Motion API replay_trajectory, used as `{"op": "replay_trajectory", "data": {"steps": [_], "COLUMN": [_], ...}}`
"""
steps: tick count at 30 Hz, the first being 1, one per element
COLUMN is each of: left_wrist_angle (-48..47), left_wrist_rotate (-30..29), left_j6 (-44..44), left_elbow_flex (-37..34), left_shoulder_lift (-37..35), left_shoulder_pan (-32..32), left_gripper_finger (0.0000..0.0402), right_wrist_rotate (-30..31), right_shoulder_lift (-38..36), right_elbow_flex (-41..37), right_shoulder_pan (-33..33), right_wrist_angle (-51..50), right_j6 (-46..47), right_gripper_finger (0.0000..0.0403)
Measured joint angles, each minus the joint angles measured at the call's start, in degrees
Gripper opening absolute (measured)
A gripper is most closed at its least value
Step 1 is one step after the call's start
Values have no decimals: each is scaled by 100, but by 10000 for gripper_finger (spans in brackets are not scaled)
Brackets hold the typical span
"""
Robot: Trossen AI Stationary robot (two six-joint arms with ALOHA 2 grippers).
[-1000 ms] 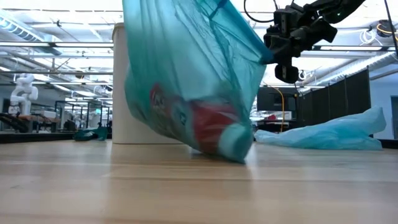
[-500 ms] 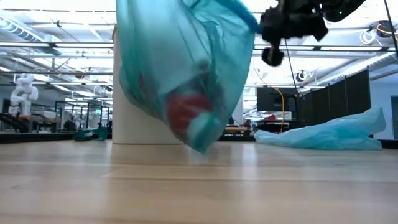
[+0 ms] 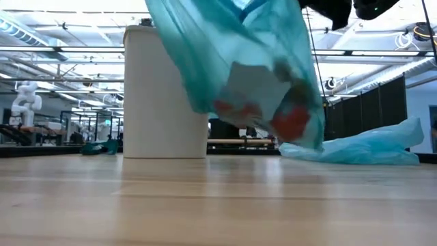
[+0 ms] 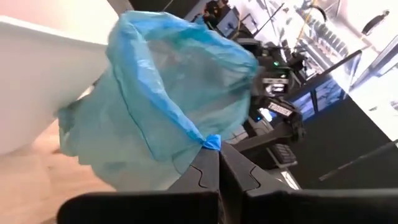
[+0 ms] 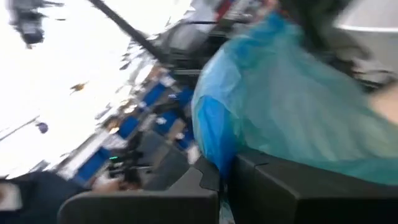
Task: Place trash/remove bag and relplace
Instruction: Close the blue trash bag
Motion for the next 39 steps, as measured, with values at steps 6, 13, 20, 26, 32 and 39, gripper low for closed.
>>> {"op": "replay_trajectory", "data": {"steps": [6, 13, 20, 26, 32, 39], "left_wrist_angle": [104, 1592, 4155, 6599, 6860, 5856], "left_wrist_rotate": [161, 195, 68, 364, 598, 231], "left_j6": [-6, 1631, 4736, 7715, 8321, 7105], "left_elbow_flex": [0, 0, 0, -2, 32, 20], "left_shoulder_lift": [2, -41, -228, -219, -216, -241], "left_shoulder_pan": [178, 250, 111, 78, 102, 87], "left_gripper_finger": [0, 0, 0, 0, 0, 0], "right_wrist_rotate": [115, 1103, 2030, 1714, 1269, 936], "right_shoulder_lift": [20, 160, 192, 179, 177, 166], "right_elbow_flex": [-2, -2, -13, -409, -896, -938], "right_shoulder_pan": [270, 264, -20, -203, -128, 93], "right_wrist_angle": [-1158, -3773, -5445, -5203, -4459, -2364], "right_j6": [-1018, -2697, -4014, -4057, -3545, -2030], "right_gripper_finger": [0, 0, 0, 0, 0, 0]}}
